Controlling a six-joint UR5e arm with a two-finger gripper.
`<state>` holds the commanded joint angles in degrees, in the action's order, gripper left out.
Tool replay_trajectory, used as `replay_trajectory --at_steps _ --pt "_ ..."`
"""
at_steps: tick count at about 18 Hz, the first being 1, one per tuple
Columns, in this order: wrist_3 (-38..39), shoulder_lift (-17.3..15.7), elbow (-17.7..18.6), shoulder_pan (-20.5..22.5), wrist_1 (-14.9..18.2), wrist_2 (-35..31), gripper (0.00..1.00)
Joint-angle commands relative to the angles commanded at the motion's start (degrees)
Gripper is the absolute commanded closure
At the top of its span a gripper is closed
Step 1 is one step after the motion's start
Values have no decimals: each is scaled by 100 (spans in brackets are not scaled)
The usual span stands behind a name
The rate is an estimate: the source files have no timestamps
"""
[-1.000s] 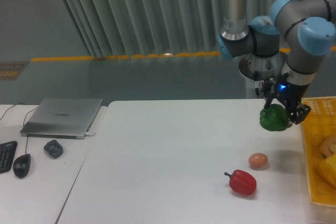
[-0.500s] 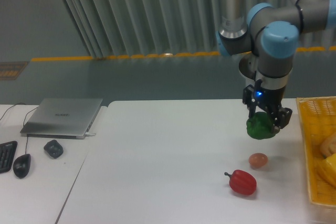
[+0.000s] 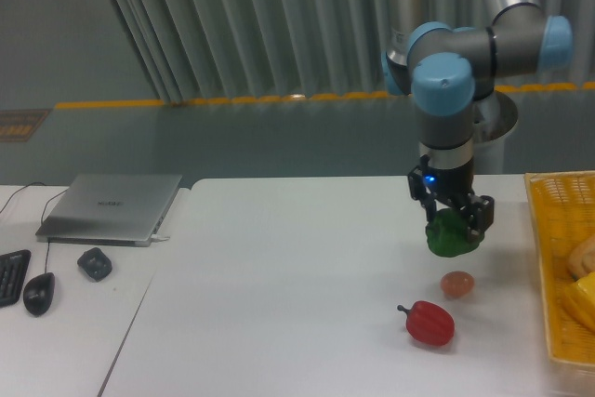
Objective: Place the green pepper on the table
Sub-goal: 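Carry the green pepper over the table beside the brown ball, then lower the green pepper onto the table and open the gripper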
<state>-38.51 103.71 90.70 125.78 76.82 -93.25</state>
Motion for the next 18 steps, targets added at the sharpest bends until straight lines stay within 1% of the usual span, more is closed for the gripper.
replay_trajectory --at_steps 1,3,8,10,13,18 --pt "123 18 0 -44 -17 -9 37" --pt "142 53 35 -88 -26 -26 37" --pt "186 150 123 -369 -35 -53 37" --pt "221 255 132 -440 -35 -88 37" --pt "257 308 167 -572 -35 -97 37" --pt "257 299 176 -590 -35 -97 36"
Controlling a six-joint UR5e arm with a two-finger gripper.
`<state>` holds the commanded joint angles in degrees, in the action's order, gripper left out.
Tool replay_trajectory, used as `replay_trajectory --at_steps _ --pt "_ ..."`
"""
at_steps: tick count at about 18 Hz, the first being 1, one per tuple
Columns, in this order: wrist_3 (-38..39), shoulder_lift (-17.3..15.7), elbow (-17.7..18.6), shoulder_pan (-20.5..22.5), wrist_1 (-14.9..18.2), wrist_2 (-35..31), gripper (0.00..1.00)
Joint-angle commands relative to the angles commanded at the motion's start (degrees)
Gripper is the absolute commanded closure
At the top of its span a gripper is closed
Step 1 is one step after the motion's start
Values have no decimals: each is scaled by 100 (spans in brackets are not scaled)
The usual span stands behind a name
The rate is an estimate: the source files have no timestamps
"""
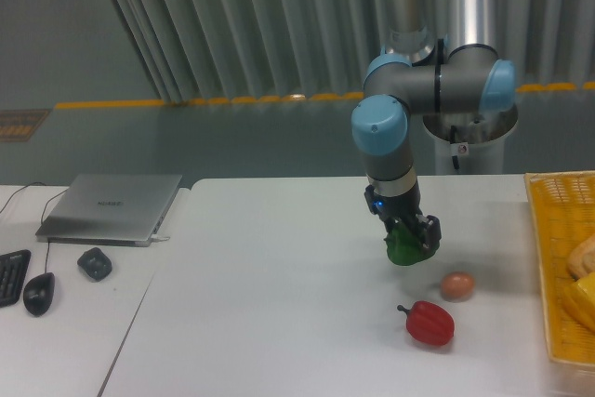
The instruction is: Place the green pepper on the table
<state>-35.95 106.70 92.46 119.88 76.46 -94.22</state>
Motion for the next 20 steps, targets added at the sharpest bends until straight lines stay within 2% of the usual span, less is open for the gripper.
replay_trajectory --at_steps 1,2,6,9,11,20 --pt "0 9 9 0 0 0 35" --pt "-9 26 17 -9 0 0 28" --pt "0 79 9 -17 -9 -61 23" --pt "-9 79 9 -26 -9 -62 12" --pt "-9 71 0 -26 -9 -62 1" --pt "-9 53 -88 -26 -9 -70 0"
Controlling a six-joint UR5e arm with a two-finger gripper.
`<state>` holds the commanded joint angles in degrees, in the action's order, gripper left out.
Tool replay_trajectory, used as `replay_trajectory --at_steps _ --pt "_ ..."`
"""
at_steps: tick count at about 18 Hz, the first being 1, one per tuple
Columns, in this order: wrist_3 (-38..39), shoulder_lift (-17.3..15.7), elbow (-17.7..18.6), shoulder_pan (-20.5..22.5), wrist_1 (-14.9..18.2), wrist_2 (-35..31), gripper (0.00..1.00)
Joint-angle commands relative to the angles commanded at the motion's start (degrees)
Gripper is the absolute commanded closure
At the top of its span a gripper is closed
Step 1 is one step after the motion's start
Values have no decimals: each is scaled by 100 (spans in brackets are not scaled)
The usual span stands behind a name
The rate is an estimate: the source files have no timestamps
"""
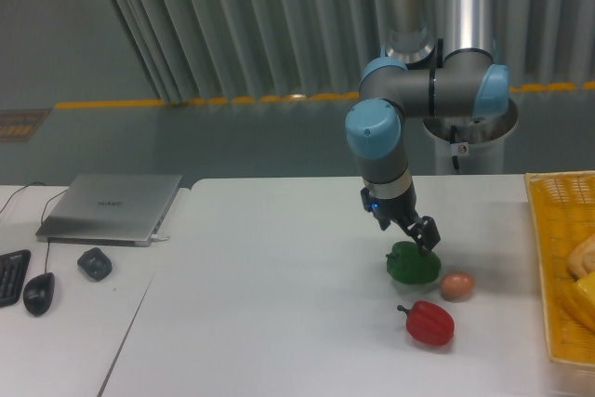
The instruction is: Place the green pepper on the table
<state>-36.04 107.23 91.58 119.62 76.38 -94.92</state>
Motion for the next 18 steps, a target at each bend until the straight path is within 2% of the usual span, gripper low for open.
replay_trajectory --at_steps 4,7,12,15,18 --pt "-53 -17 -96 105 9 -237 0" --pt "-201 -44 -220 359 26 -229 0" --pt "-869 -114 -273 571 35 -246 0" --pt "-1685 -237 -282 799 53 -220 0" --pt "-2126 -298 -281 957 53 -264 0"
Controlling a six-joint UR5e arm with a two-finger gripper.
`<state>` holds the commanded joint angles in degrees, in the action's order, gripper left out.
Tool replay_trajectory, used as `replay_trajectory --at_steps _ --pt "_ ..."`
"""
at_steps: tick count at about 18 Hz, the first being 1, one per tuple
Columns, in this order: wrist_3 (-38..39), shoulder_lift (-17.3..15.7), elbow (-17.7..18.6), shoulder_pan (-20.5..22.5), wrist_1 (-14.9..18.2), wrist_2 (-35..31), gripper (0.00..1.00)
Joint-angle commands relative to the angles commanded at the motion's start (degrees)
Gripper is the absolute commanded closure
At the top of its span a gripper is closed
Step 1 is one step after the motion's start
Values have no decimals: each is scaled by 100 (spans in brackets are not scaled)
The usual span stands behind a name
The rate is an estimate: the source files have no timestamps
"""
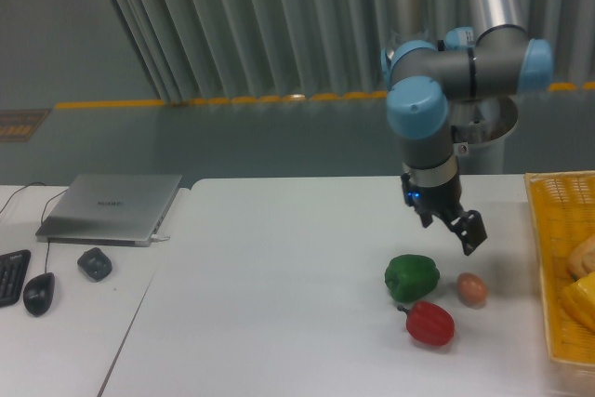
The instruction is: Place the green pepper on the table
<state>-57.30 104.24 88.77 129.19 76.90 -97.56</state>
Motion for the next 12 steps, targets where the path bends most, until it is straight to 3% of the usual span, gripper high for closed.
replay_trajectory --at_steps 6,12 --pt "-554 -9 44 457 -18 17 0" --pt "-625 -18 35 861 -132 70 0"
